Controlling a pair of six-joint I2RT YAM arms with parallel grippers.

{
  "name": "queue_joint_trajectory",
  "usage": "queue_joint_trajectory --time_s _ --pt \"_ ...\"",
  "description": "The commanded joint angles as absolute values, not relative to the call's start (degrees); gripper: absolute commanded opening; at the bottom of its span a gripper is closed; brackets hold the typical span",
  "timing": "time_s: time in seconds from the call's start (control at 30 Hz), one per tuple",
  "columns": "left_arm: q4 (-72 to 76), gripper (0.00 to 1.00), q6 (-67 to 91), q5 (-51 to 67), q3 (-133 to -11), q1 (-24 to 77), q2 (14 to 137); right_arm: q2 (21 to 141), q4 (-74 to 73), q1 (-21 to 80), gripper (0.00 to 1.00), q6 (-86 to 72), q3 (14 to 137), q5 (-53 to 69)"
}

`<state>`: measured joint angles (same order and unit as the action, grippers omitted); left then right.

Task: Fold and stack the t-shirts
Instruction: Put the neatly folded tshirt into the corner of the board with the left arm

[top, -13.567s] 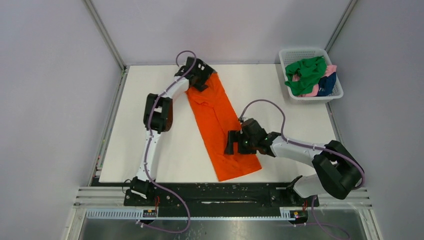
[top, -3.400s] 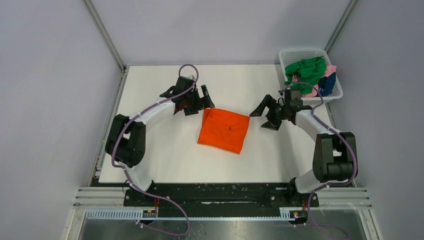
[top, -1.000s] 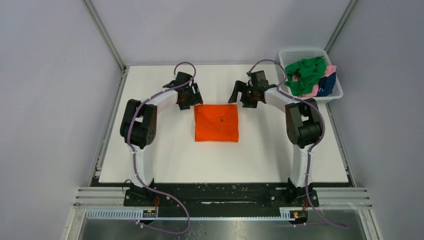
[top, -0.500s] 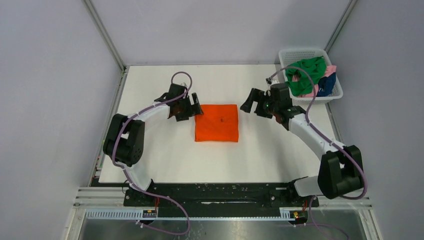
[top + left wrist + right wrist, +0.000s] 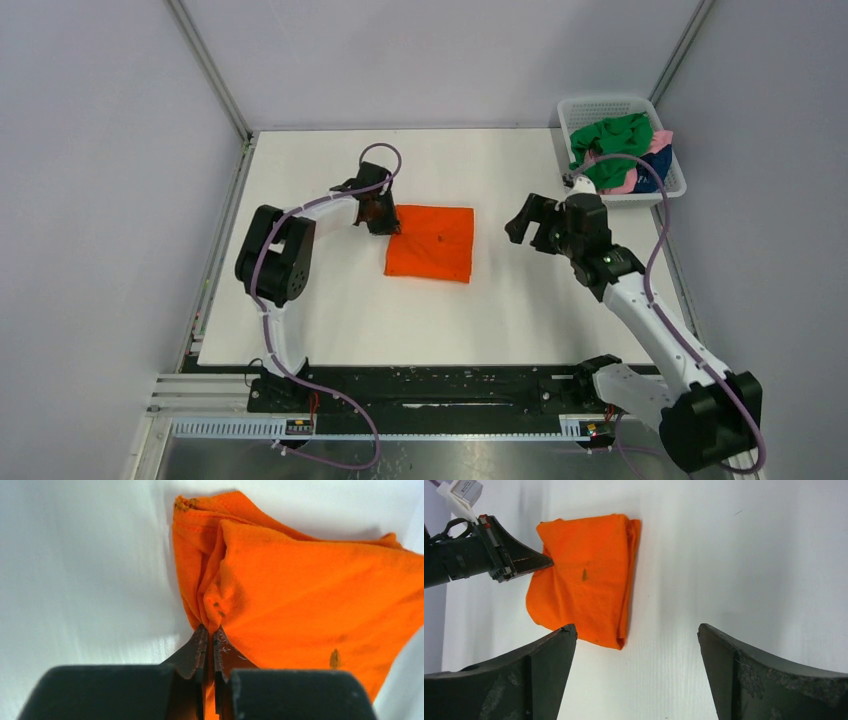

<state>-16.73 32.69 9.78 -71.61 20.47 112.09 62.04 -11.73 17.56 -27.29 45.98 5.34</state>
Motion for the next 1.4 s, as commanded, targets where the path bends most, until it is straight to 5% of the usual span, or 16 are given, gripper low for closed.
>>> queue_joint_trajectory --time_s 0.0,0.3,0.5,0.87,1.17,1.3,1.37 --pt "-25.33 0.00 30.27 -8.14 -77.47 20.45 114.79 54.94 -13.22 17.58 1.00 -25.37 42.73 -7.49" --pt "-34.94 0.00 22.15 -26.76 -95.40 15.56 122.42 45.49 -6.71 17.58 0.99 -23.62 34.52 -23.60" --pt "-44.29 0.00 14.44 -24.06 -119.33 8.94 132.25 44.21 -3.91 17.58 1.00 -21.45 31.86 -28.97" --pt "-31.90 0.00 -5.13 -42.12 -125.87 1.13 139.63 44.68 -1.36 17.62 1.00 -19.87 29.30 -35.46" --pt "-16.74 0.00 -17.68 -46.18 -131.10 -2.79 144.26 49.90 -1.54 17.58 1.00 -19.39 30.70 -35.85" --pt "-12.43 0.18 -20.20 -48.40 -134.30 -4.28 146.78 50.81 -1.52 17.60 0.99 -19.42 30.99 -35.73" --pt "-12.34 0.59 -20.04 -47.85 -135.09 -4.35 146.93 51.20 -1.55 17.58 1.00 -19.34 31.22 -35.57"
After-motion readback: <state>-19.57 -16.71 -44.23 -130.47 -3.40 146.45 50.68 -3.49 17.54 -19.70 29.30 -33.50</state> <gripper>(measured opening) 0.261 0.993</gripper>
